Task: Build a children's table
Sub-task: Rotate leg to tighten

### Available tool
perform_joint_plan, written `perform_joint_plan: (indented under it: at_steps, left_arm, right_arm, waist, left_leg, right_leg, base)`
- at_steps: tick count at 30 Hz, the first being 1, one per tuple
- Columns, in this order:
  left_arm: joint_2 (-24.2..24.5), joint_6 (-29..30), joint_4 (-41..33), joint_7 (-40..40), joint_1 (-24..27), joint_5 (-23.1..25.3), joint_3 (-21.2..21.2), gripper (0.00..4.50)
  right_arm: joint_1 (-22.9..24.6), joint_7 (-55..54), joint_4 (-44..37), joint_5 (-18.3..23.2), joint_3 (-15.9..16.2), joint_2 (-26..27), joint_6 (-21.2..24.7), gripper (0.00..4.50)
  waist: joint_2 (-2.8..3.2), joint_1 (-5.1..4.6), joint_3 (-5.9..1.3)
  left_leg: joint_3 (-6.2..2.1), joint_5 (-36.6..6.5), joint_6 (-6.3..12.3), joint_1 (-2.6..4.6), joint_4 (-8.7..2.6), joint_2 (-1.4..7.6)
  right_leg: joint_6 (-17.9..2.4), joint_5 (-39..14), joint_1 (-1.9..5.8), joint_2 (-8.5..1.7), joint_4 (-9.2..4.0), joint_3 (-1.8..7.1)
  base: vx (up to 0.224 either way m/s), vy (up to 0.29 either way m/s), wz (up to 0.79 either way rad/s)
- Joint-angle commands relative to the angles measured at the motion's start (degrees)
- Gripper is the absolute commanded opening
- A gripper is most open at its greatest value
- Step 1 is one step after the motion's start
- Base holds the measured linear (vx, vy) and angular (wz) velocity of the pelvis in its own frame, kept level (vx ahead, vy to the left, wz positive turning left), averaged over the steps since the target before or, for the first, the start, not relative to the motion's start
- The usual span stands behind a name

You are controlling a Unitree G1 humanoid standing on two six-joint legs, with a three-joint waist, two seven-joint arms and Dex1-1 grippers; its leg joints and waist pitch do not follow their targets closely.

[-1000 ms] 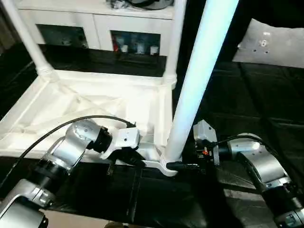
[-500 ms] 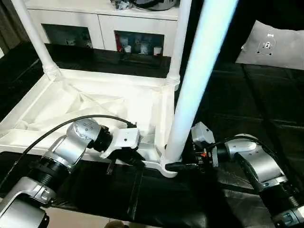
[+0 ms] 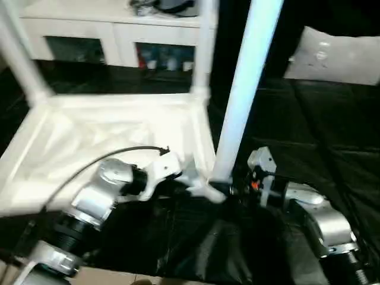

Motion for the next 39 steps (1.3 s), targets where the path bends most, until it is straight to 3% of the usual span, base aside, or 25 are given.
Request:
perform_joint_plan:
  at_steps: [1, 4, 7, 9, 12, 14, 18, 20, 21, 25, 26, 28, 31, 32, 39]
  left_arm:
    - [-5.3, 2.1, -1.5, 9.9, -1.2, -0.4, 1.2, 0.00]
    - [-10.5, 5.9, -1.8, 18.9, -2.5, 2.1, 2.8, 0.00]
    - [-15.4, 8.8, -2.6, 25.5, -3.6, 4.2, 3.4, 0.00]
    - [-17.2, 9.4, -3.4, 26.4, -3.8, 4.4, 2.8, 0.00]
    - [-18.1, 9.6, -4.6, 25.1, -3.5, 4.2, 0.9, 0.00]
    - [-17.7, 9.8, -5.4, 23.8, -2.9, 4.3, 0.0, 0.00]
    - [-16.2, 10.9, -7.4, 22.6, -1.7, 4.1, -0.6, 0.00]
    - [-14.9, 10.7, -7.8, 21.5, -1.3, 4.0, -0.7, 0.00]
    - [-14.0, 10.4, -7.7, 20.9, -1.1, 3.8, -0.7, 0.00]
    - [-10.3, 9.0, -7.1, 17.5, -1.0, 3.2, -0.3, 0.00]
    - [-7.6, 7.8, -6.5, 14.5, -1.1, 3.1, -0.5, 0.00]
    - [-6.3, 7.1, -6.1, 13.2, -1.2, 3.0, -0.6, 0.00]
    - [-1.0, 1.1, -3.3, 5.8, -2.3, 2.0, -1.4, 0.00]
    - [-0.1, -0.1, -2.5, 4.0, -2.6, 1.8, -1.7, 0.00]
    - [6.0, -10.5, 2.7, -7.7, -4.9, 0.8, -4.5, 0.00]
  right_arm:
    - [0.5, -1.1, 0.4, -0.2, 7.3, 5.7, 2.3, 2.61]
    - [-2.1, -13.3, 4.3, -1.9, 4.5, 12.8, 3.7, 2.61]
    - [-5.5, -25.9, 9.0, -3.6, 0.6, 19.5, 4.1, 2.61]
    - [-6.5, -29.7, 10.4, -3.1, -1.4, 22.2, 4.5, 2.61]
    - [-7.5, -32.5, 11.6, -2.6, -3.3, 25.0, 4.2, 2.61]
    - [-7.7, -32.8, 11.9, -3.1, -3.4, 25.4, 3.6, 2.61]
    - [-7.8, -32.6, 11.8, -3.8, -3.6, 25.3, 2.0, 2.61]
    - [-7.5, -31.7, 11.1, -4.0, -3.6, 24.5, 1.6, 2.61]
    - [-7.3, -31.4, 10.8, -4.1, -3.7, 24.0, 1.3, 3.10]
    - [-6.2, -28.1, 8.8, -3.3, -4.3, 21.2, 0.6, 3.34]
    - [-5.2, -25.4, 6.9, -3.0, -4.1, 19.0, 0.2, 3.51]
    - [-4.6, -23.9, 5.8, -2.6, -4.1, 17.9, 0.1, 3.59]
    - [-1.7, -14.8, 1.0, -0.9, -3.3, 11.3, -0.4, 3.87]
    - [-1.2, -12.6, 0.1, -0.6, -3.1, 9.7, -0.4, 3.95]
    - [1.2, 0.9, -4.2, 1.5, -1.5, -0.9, -0.3, 4.45]
  waist:
    - [-0.49, 0.13, -2.40]
    - [-0.22, -0.45, -2.48]
    - [0.12, -0.85, -2.83]
    - [0.05, -1.04, -2.97]
    - [0.38, -0.71, -3.61]
    - [0.44, -0.54, -3.50]
    - [0.54, -0.68, -3.32]
    - [0.58, -0.79, -3.27]
    - [0.56, -0.92, -3.25]
    - [0.61, -1.09, -3.46]
    - [0.75, -1.09, -3.51]
    - [0.73, -0.88, -3.43]
    - [0.74, -0.26, -3.39]
    - [0.95, -0.05, -3.47]
    - [0.79, 1.13, -3.42]
  left_leg:
    - [-0.38, -9.2, 1.29, -0.55, -4.64, 2.23]
    - [-0.64, -8.9, 0.80, -0.77, -4.76, 2.12]
    - [-0.75, -7.8, 0.44, -0.74, -4.75, 2.15]
    - [-0.56, -6.6, 0.89, -0.75, -4.67, 2.15]
    - [-0.48, -0.7, 2.88, -0.88, -4.15, 2.02]
    - [-0.37, 0.3, 4.03, -0.96, -4.09, 2.03]
    - [-0.33, -3.6, 3.23, -0.85, -4.37, 2.22]
    - [-0.39, -4.4, 2.63, -0.85, -4.50, 2.30]
    - [-0.36, -4.6, 2.45, -0.80, -4.51, 2.29]
    - [-0.43, -3.2, 2.63, -0.84, -4.37, 2.29]
    - [-0.36, -2.6, 2.81, -0.78, -4.25, 2.26]
    - [-0.35, -2.9, 3.31, -0.73, -4.25, 2.30]
    - [-0.29, -3.5, 3.52, -0.57, -4.27, 2.38]
    - [-0.17, -3.5, 3.46, -0.40, -4.15, 2.39]
    - [-0.16, -5.0, 3.14, -0.17, -4.27, 2.54]
  right_leg:
    - [-9.3, -19.7, 2.29, -4.28, -5.74, 2.65]
    - [-9.1, -19.3, 2.36, -4.18, -5.73, 2.47]
    - [-9.7, -15.3, 2.41, -4.05, -5.47, 2.44]
    - [-10.8, -11.2, 2.53, -4.04, -5.36, 2.50]
    - [-12.4, 1.0, 2.98, -3.90, -4.26, 2.46]
    - [-13.6, 5.0, 3.08, -3.94, -4.05, 2.34]
    - [-13.6, 0.1, 3.17, -4.09, -4.50, 2.36]
    - [-13.2, -1.3, 3.13, -4.08, -4.57, 2.38]
    - [-13.1, -1.6, 3.06, -3.99, -4.60, 2.39]
    - [-13.3, 1.1, 3.30, -3.99, -4.24, 2.38]
    - [-13.7, 2.1, 3.26, -3.99, -4.16, 2.38]
    - [-13.7, 2.0, 3.26, -4.02, -4.23, 2.38]
    - [-13.8, 0.9, 3.22, -3.92, -4.32, 2.36]
    - [-13.8, 1.1, 3.07, -3.96, -4.19, 2.46]
    - [-13.7, -0.3, 3.08, -4.12, -4.16, 2.46]
  base:
    - [0.000, 0.000, 0.00]
    - [0.000, 0.000, 0.00]
    - [0.000, 0.000, 0.00]
    - [0.000, 0.000, 0.00]
    - [0.000, 0.000, 0.00]
    - [0.000, 0.000, 0.00]
    - [0.000, 0.000, 0.00]
    - [0.000, 0.000, 0.00]
    - [0.000, 0.000, 0.00]
    - [0.000, 0.000, 0.00]
    - [0.000, 0.000, 0.00]
    - [0.000, 0.000, 0.00]
    - [0.000, 0.000, 0.00]
    - [0.000, 0.000, 0.00]
    - [0.000, 0.000, 0.00]
